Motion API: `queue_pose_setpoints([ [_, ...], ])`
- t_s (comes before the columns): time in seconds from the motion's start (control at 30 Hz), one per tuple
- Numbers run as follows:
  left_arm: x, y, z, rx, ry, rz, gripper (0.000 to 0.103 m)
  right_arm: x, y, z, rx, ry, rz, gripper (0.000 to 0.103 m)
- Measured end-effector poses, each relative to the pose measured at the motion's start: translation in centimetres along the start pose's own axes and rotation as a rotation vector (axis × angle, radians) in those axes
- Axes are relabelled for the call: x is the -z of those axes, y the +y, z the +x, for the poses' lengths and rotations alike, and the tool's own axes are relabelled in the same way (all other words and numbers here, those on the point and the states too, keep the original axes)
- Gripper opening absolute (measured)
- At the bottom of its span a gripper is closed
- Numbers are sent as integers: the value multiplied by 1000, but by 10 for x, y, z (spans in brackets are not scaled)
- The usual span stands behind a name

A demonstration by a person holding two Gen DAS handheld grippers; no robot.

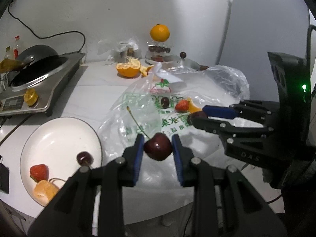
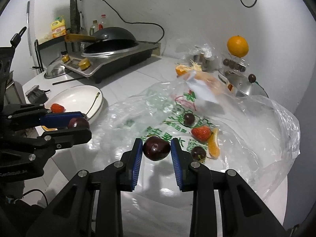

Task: Organize fruits
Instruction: 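Carry both held cherries from the bag over the white plate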

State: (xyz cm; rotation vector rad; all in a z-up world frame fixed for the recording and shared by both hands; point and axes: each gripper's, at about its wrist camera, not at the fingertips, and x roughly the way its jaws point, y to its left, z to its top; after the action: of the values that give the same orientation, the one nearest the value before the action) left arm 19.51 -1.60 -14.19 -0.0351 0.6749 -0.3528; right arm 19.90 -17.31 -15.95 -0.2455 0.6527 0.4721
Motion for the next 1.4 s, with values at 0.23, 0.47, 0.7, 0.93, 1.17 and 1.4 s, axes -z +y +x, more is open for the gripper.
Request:
queue_pose_setpoints([
  [0.23, 5, 10, -16, -14, -22, -10, 29, -7, 21, -7, -11, -19, -28, 31],
  [0.47, 7, 28, -28, -30, -45, -28, 29, -16, 39, -10, -19, -35, -56, 31],
  [0.7, 12, 49, -37, -46, -59, -55, 29, -26, 59, -5, -33, -38, -85, 31],
  [0.93, 15, 72, -44, -73, -62, -76, 29, -38, 78, 5, -62, -37, -109, 31],
  [1.17, 17, 97, -47, -106, -66, -106, 29, -50, 96, 20, -96, -31, -135, 31],
  [1.4, 20, 124, -45, -132, -59, -136, 29, -60, 111, 36, -121, -21, -155, 31],
])
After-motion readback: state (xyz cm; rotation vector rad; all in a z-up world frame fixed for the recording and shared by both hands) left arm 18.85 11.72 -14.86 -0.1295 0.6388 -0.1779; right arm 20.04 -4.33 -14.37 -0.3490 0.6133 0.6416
